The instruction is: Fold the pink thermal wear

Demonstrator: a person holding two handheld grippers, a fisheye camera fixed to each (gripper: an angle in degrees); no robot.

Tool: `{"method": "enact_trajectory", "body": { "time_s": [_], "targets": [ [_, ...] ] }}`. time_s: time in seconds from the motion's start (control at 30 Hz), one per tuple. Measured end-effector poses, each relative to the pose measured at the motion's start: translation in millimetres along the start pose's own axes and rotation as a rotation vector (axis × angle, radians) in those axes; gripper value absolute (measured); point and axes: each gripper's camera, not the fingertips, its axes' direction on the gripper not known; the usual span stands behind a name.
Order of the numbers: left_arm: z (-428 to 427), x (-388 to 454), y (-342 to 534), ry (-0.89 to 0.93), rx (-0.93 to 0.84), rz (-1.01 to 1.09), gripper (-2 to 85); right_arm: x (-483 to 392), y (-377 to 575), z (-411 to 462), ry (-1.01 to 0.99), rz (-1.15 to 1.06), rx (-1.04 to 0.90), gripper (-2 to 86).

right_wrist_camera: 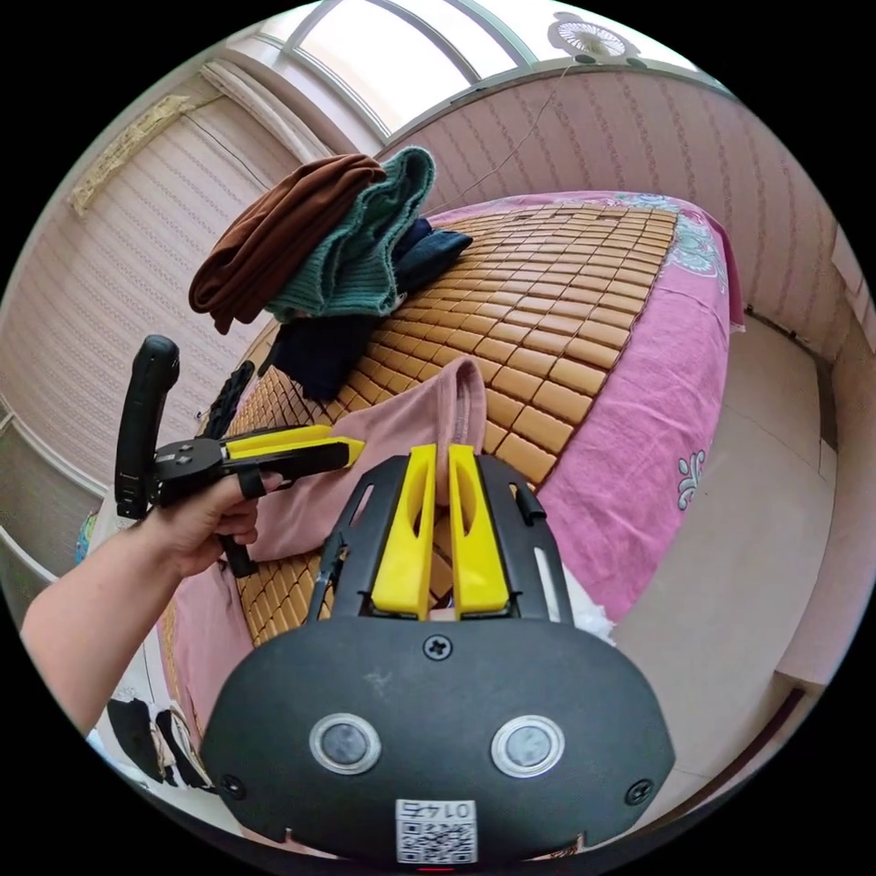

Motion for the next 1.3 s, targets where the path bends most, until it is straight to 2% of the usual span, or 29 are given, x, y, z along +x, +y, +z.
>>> {"method": "enact_trajectory", "body": {
  "time_s": [0.07,0.3,0.47,0.7,0.8,0.87,1.0,1.1,1.2,1.3],
  "targets": [
    [-3,-1,3,0.005,-0.003,0.007,3.6,-1,-2,2,-0.023,0.004,-0.002,1.7],
    [-20,-6,15,-0.007,0.003,-0.009,2.6,-13,-4,-4,-0.036,-0.023,0.043,1.0],
    [-54,-13,34,-0.049,0.021,0.001,2.2,-25,1,-22,-0.207,-0.072,0.156,0.8],
    [-160,-46,101,-0.116,0.128,-0.059,2.0,-70,16,-47,-0.396,-0.186,0.262,0.8],
    [-220,-63,145,-0.122,0.195,-0.125,2.1,-117,26,-80,-0.495,-0.333,0.340,0.8],
    [-263,-74,177,-0.154,0.270,-0.175,2.2,-167,33,-107,-0.667,-0.412,0.356,0.9],
    [-386,-112,307,-0.222,0.565,-0.436,2.7,-282,57,-153,-0.912,-0.657,0.338,1.2],
    [-452,-127,435,-0.257,0.701,-0.584,3.8,-383,116,-176,-1.085,-0.958,0.207,1.9],
    [-472,-132,568,-0.288,0.657,-0.742,4.9,-454,205,-164,-1.090,-1.207,-0.001,4.2],
    [-455,-122,692,-0.332,0.543,-0.934,5.0,-483,301,-126,-0.909,-1.391,-0.211,8.1]
  ]
}}
